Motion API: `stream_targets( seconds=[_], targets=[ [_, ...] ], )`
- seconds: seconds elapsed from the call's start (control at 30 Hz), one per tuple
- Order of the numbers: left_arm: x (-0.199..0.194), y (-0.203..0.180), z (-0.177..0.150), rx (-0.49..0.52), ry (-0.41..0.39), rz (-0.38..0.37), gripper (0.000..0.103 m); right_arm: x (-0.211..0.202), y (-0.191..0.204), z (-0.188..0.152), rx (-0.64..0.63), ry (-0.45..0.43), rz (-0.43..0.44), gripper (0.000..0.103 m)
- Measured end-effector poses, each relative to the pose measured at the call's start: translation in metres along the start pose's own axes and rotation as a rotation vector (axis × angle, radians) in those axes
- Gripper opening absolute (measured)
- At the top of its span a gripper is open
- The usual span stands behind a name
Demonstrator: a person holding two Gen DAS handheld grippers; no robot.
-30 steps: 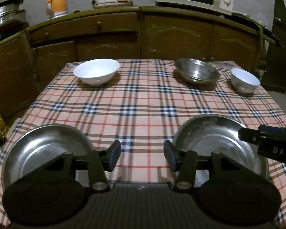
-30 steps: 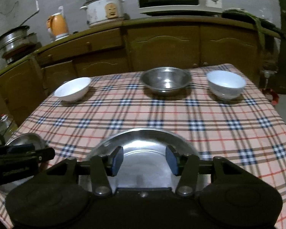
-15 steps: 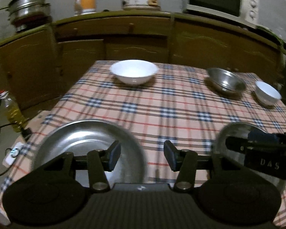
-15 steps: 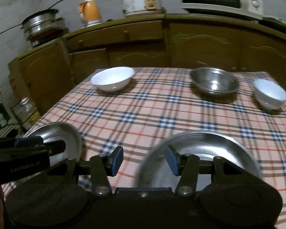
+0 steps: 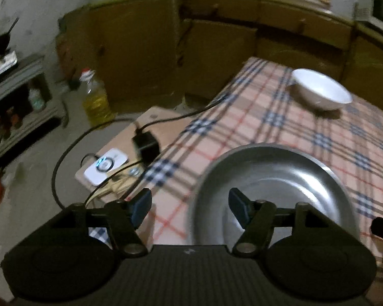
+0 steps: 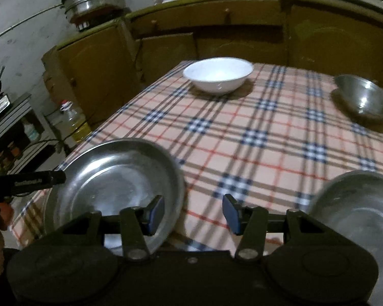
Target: Organize plates and bowls
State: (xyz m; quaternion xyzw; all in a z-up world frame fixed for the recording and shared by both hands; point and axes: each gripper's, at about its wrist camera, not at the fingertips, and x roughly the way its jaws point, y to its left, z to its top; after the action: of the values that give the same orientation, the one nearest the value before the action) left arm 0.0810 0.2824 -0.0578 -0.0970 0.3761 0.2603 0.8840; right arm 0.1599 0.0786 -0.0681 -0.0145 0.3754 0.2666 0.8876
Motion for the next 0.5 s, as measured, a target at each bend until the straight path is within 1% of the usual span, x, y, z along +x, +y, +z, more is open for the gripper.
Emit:
stream_targets(
  seconds=[0.07, 0.13, 0.23, 0.27, 0.3, 0.33, 0.37, 0.43, 0.47, 0.5],
  targets=[
    [0.011, 0.003, 0.000, -0.004, 0.030, 0.003, 0.068, 0.011, 0.005, 0.001, 0.006, 0.023, 0.012, 0.062],
    [0.019, 0.004, -0.001, -0.005, 0.054, -0.005, 0.064, 0.020, 0.009, 0.001, 0.007, 0.044, 0.018, 0.062],
    [0.016, 0.006, -0.003, 0.001, 0.049, -0.027, 0.054, 0.031, 0.013, 0.000, 0.003, 0.070, 0.034, 0.062],
    [0.017, 0.004, -0.004, 0.008, 0.054, -0.037, 0.050, 0.035, 0.014, 0.000, 0.006, 0.079, 0.046, 0.060],
    [0.018, 0.003, -0.005, 0.013, 0.051, -0.046, 0.044, 0.038, 0.014, 0.000, 0.012, 0.089, 0.052, 0.057],
    [0.016, 0.002, -0.006, 0.019, 0.041, -0.063, 0.037, 0.040, 0.015, 0.000, 0.015, 0.094, 0.058, 0.041],
    [0.016, 0.002, -0.008, 0.021, 0.039, -0.083, 0.028, 0.040, 0.016, -0.001, 0.010, 0.092, 0.050, 0.032],
    [0.014, 0.001, -0.009, 0.025, 0.024, -0.082, 0.025, 0.038, 0.017, -0.002, -0.007, 0.087, 0.025, 0.023],
    [0.012, 0.002, -0.010, 0.017, 0.016, -0.090, 0.022, 0.036, 0.014, -0.002, 0.001, 0.086, 0.023, 0.019],
    [0.010, 0.003, -0.009, 0.009, 0.009, -0.101, 0.020, 0.034, 0.010, -0.002, 0.011, 0.081, 0.017, 0.017]
  ],
)
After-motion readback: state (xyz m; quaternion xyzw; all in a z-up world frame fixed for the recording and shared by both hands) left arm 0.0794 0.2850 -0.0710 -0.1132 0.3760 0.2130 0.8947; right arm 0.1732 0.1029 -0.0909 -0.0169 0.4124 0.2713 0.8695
